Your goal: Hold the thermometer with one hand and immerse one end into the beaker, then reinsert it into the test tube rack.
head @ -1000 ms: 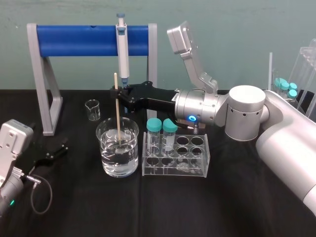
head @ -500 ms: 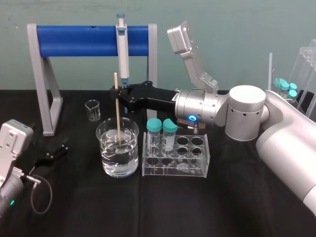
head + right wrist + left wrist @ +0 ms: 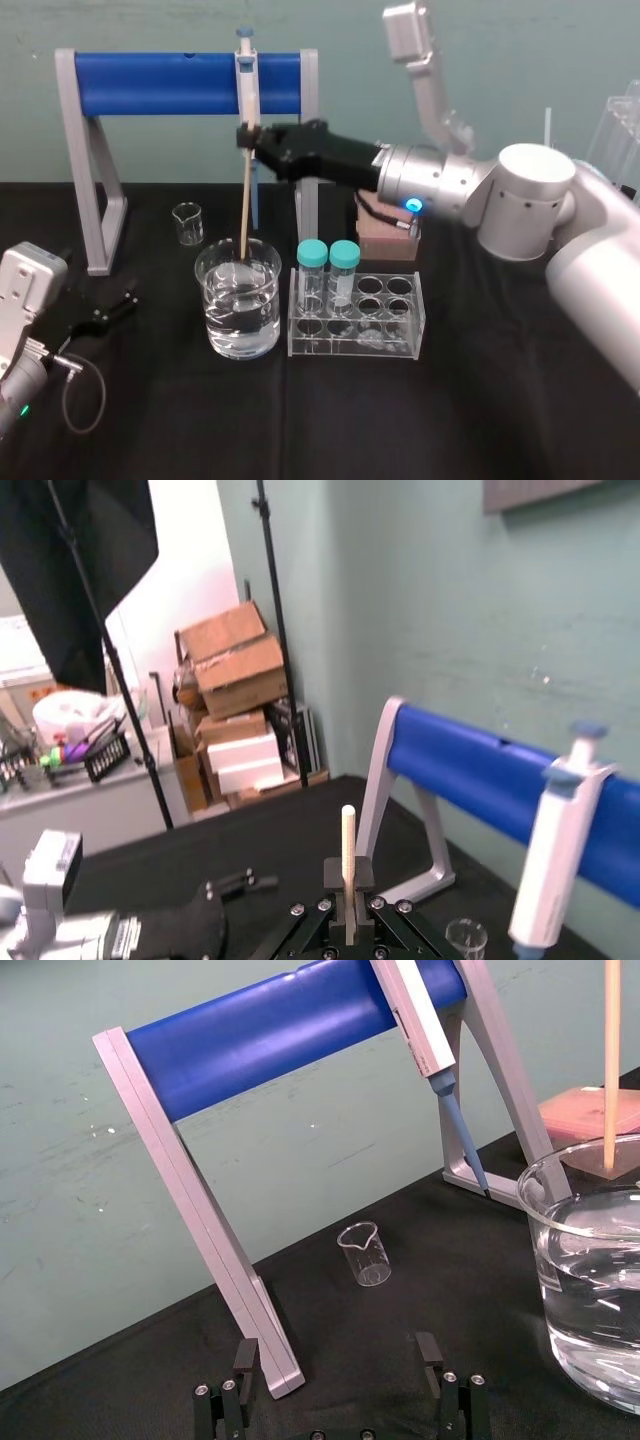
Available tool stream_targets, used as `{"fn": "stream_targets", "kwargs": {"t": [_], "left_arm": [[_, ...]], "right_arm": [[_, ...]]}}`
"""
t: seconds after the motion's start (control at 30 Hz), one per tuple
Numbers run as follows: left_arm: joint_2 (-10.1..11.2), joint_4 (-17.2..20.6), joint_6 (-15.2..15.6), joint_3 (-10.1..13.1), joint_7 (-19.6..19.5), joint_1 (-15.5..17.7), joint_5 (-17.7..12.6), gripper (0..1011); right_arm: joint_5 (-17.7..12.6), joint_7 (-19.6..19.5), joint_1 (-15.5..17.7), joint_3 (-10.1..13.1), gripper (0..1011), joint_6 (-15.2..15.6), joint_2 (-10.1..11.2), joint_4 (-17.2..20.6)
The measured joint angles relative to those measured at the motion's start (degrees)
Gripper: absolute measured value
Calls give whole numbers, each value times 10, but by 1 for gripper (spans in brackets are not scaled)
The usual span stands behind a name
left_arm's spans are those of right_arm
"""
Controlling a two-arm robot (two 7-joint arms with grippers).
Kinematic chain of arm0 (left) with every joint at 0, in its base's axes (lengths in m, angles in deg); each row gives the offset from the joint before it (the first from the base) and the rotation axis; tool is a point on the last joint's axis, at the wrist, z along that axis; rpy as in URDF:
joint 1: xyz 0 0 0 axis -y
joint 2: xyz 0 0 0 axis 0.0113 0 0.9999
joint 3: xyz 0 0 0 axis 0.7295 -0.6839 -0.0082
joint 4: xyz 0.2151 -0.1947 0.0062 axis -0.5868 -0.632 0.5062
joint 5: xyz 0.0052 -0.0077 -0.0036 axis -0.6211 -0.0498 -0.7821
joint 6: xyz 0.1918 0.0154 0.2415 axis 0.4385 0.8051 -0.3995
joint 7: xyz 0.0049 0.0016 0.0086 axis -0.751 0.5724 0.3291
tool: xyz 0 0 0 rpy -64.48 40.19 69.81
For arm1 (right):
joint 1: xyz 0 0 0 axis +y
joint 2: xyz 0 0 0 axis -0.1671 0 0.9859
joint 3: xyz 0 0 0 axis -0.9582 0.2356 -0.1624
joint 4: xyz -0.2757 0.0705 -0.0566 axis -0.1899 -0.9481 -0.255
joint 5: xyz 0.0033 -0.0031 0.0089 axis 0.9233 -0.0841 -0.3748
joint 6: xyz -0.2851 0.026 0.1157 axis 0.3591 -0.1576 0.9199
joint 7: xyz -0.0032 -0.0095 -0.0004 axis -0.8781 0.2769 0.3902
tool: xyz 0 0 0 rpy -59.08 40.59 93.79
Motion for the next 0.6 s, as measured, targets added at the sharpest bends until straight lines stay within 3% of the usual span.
{"fn": "stream_targets", "kwargs": {"t": [0.3,0.5,0.6], "left_arm": [[0,0,0,0,0,0,0,1004],[0,0,0,0,0,0,0,1004],[0,0,0,0,0,0,0,1004]], "right_arm": [[-44,-18,1,33,55,41,39,60],[-62,-40,9,49,55,73,81,114],[-73,-54,22,55,55,99,113,143]]}}
